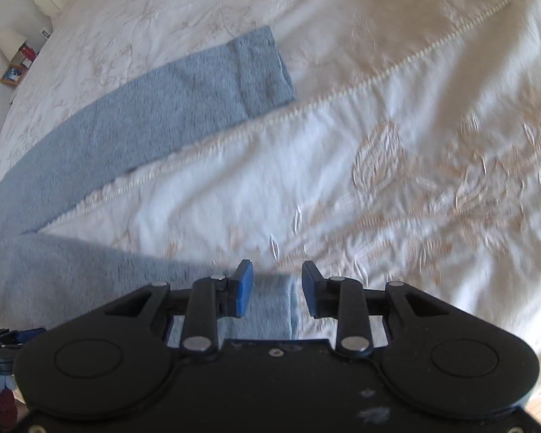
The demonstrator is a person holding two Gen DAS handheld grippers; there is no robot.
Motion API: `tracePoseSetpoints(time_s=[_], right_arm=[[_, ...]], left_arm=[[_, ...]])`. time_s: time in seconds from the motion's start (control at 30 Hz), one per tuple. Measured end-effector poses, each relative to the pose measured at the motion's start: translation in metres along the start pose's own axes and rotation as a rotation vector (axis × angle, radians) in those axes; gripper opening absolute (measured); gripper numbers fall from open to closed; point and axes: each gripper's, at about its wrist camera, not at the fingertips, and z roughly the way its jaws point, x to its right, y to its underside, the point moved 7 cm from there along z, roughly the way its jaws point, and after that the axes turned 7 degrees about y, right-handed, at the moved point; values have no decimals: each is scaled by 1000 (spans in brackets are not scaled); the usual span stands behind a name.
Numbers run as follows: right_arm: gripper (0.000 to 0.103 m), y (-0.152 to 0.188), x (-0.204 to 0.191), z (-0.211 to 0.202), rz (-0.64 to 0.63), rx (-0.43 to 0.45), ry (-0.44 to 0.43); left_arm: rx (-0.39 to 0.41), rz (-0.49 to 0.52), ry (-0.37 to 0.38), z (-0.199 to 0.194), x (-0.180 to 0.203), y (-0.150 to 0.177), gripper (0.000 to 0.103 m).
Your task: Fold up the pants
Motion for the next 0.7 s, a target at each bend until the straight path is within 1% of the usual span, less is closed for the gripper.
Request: tracePoseSetpoints(time_s=[0.07,0.13,0.17,0.2,0.27,0.3,0.33,0.37,0.4,0.43,0.47,0.5,0.57,0.63,0.7], right_arm=[[34,11,1,7,-3,-17,-3],[35,21,0,15,-2,-28,-16],[36,22,-2,20,2,-40,-22],[39,23,-4,25,11,-49,-23],[39,26,-6,28,27,-53,-21],[28,26,-8,26,11,-55,1],[14,26,-12,25,-26,-56,26],[1,24,-12,22,-55,-41,69],[1,22,-9,19,-59,-15,113],[1,22,-4,17,-30,-4,118],[0,22,2,18,7,-7,122],[1,23,9,17,26,-12,159],[2,23,8,7,2,12,142],[11,25,-2,-10,-40,54,117],[13,31,-18,-24,-82,74,59]], left_arm=[[15,-5,-3,0,0,2,57],[13,-1,-8,-2,1,1,57],[11,0,-9,-2,2,0,57],[10,1,-9,-3,2,-1,57],[10,4,-10,-4,3,-2,57],[11,6,-10,-5,3,-3,57],[11,9,-10,-6,4,-3,57],[12,11,-9,-7,4,0,57],[13,14,-7,-8,5,0,57],[14,17,-5,-8,8,3,57],[12,20,-5,-9,8,2,57],[13,19,-5,-12,8,2,57],[37,-6,5,-22,4,0,57],[78,-35,1,-33,-3,-5,57],[102,-55,-23,-37,-12,-11,57]])
